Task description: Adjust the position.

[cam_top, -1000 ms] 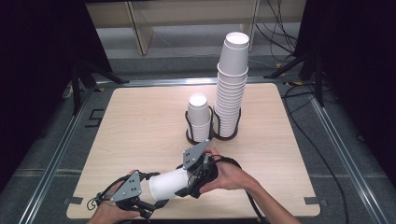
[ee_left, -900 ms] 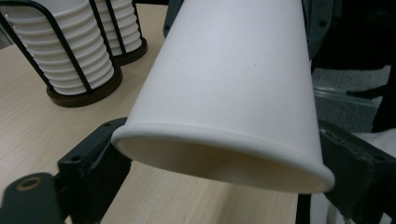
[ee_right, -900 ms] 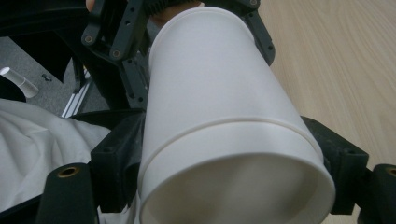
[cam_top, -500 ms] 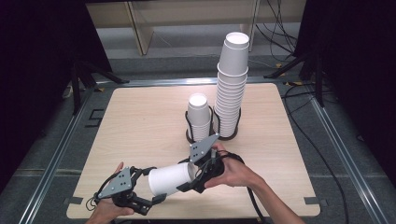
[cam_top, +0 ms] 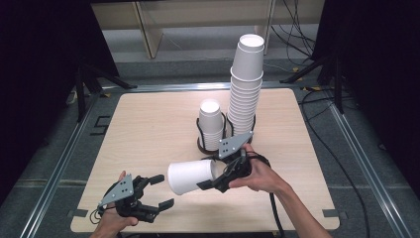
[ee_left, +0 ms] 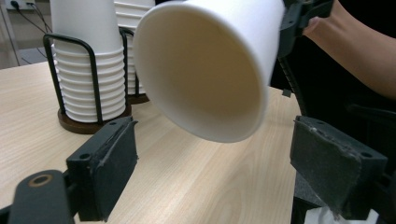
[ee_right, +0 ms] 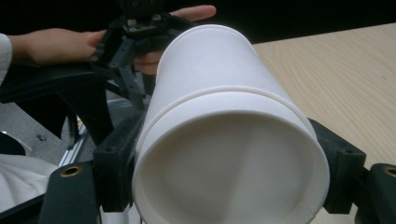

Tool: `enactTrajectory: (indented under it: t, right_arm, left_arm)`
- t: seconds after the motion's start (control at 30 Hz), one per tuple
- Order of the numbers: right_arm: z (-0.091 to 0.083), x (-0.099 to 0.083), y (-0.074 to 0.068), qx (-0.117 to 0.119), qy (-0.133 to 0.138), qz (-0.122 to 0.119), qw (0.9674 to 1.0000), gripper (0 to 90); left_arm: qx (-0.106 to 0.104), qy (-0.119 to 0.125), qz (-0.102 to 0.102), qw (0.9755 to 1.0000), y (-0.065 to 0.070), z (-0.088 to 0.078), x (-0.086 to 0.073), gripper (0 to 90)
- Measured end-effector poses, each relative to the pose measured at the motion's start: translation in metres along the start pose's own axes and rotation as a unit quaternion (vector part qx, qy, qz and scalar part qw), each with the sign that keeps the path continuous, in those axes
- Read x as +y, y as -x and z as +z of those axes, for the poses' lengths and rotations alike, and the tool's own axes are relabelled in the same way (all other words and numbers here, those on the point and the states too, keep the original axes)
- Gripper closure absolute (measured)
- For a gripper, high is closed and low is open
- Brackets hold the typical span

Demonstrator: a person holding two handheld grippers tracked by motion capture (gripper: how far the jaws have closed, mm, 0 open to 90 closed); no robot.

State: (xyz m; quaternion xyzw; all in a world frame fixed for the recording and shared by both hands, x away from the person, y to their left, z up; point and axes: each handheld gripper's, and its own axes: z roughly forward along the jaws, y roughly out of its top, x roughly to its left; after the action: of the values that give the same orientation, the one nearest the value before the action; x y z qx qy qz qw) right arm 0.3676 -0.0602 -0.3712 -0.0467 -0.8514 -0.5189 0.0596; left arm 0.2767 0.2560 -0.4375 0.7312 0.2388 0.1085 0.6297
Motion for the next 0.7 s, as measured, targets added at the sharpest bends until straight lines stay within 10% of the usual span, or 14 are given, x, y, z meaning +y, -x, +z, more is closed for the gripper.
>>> enactTrajectory:
  t: [0.7]
  right_arm:
    - [0.023,0.005,-0.009,0.052,0.013,-0.013,0.9985,25.0]
  left_arm:
    - [-0.025,0.024,0.005,0.9994,0.010,0.007,0.002,14.6]
